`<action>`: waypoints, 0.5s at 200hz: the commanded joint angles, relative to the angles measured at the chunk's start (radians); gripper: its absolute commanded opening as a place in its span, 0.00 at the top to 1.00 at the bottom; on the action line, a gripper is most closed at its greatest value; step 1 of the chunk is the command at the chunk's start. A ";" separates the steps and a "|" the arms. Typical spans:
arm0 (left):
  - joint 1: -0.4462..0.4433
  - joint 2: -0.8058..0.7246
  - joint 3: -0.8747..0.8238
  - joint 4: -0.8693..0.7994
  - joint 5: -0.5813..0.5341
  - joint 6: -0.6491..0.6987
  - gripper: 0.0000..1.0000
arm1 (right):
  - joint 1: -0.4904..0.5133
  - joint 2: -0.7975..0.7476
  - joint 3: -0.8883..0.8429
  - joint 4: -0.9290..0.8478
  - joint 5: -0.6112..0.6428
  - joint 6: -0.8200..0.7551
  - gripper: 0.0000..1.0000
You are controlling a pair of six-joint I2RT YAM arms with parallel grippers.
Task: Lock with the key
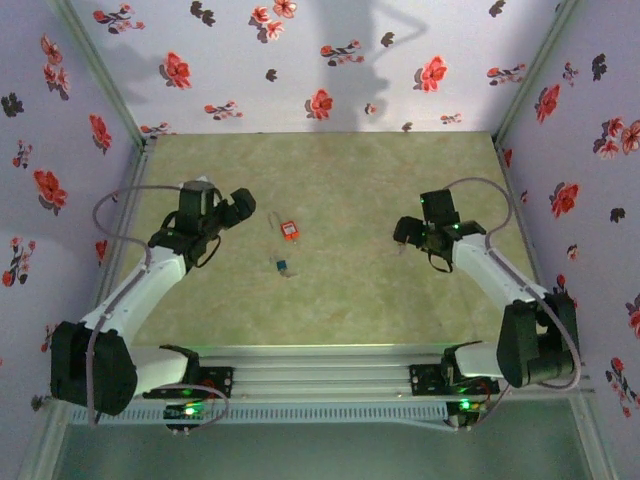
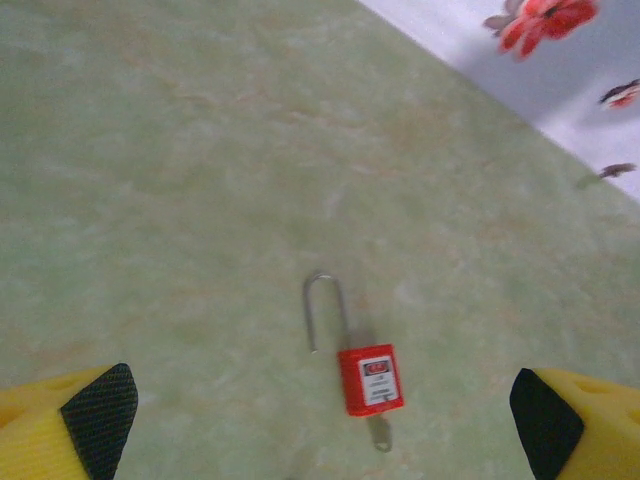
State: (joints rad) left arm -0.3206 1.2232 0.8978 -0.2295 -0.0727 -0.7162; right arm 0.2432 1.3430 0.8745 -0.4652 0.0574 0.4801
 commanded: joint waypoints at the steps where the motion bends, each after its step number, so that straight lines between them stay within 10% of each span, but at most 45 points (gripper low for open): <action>1: -0.017 0.026 0.085 -0.167 -0.062 0.044 0.00 | 0.014 0.045 0.048 -0.031 0.045 -0.030 0.15; 100: -0.114 0.010 0.133 -0.230 -0.065 0.025 0.00 | 0.076 0.221 0.131 -0.064 0.107 -0.081 0.32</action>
State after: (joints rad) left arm -0.4156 1.2411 0.9966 -0.4221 -0.1146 -0.6994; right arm 0.3088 1.5341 0.9684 -0.4988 0.1310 0.4259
